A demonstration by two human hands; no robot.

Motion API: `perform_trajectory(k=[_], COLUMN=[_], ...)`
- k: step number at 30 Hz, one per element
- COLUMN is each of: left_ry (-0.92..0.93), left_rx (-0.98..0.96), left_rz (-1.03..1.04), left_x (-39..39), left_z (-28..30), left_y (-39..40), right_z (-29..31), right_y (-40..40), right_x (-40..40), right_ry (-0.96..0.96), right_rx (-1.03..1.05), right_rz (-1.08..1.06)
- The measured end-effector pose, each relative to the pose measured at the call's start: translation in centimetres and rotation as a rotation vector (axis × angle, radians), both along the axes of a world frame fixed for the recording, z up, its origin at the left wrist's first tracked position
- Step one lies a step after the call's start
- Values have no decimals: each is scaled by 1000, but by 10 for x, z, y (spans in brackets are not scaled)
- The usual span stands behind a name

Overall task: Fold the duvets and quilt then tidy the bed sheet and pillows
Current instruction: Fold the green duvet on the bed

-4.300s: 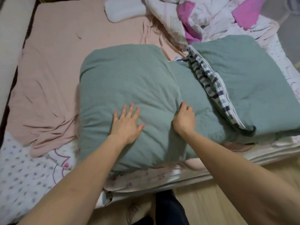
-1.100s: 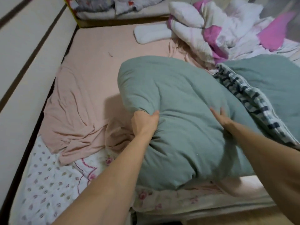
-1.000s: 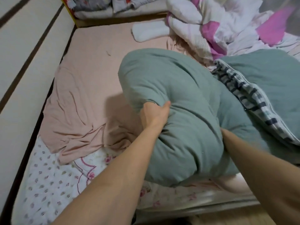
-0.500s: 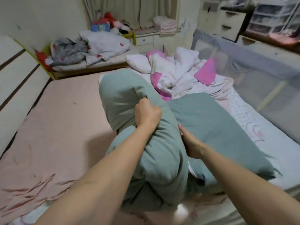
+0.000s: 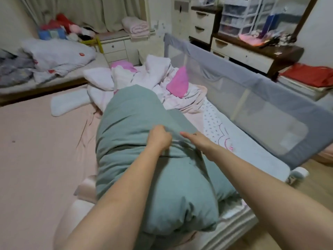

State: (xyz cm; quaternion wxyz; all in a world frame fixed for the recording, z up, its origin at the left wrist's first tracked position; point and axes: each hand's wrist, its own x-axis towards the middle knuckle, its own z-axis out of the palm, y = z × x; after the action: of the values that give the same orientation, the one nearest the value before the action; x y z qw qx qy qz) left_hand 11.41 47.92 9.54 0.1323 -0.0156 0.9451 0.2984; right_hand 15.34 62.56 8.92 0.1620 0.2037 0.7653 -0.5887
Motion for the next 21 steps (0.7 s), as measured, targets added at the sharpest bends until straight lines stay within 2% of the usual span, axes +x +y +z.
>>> perform_trajectory(k=[1, 2, 5, 8, 12, 14, 16, 18, 21], left_ry=[72, 75, -9, -21, 54, 177, 242, 141, 101], left_rx=[-94, -97, 51, 218, 159, 59, -216, -393, -400], left_rz=[45, 56, -82, -178, -251, -150, 27, 132, 131], left_x=[-5, -8, -15, -22, -27, -24, -24, -31, -49], left_z=[-7, -13, -29, -33, -51, -62, -73, -71, -53], left_y=[-12, -22, -46, -69, -87, -90, -93, -93, -72], right_z=[0, 1, -5, -65, -53, -60, -72, -72, -48], right_y=[-5, -14, -52, -68, -94, -102, -107, -104, -85], right_x=[1, -1, -29, -90, -109, -114, -118, -129, -153], right_ry=[37, 45, 40, 4, -57, -6, 106, 219, 377], right_rx=[8, 25, 117, 178, 358, 526, 618, 572, 441], right_rz=[30, 49, 86, 18, -19, 39, 58, 4, -86])
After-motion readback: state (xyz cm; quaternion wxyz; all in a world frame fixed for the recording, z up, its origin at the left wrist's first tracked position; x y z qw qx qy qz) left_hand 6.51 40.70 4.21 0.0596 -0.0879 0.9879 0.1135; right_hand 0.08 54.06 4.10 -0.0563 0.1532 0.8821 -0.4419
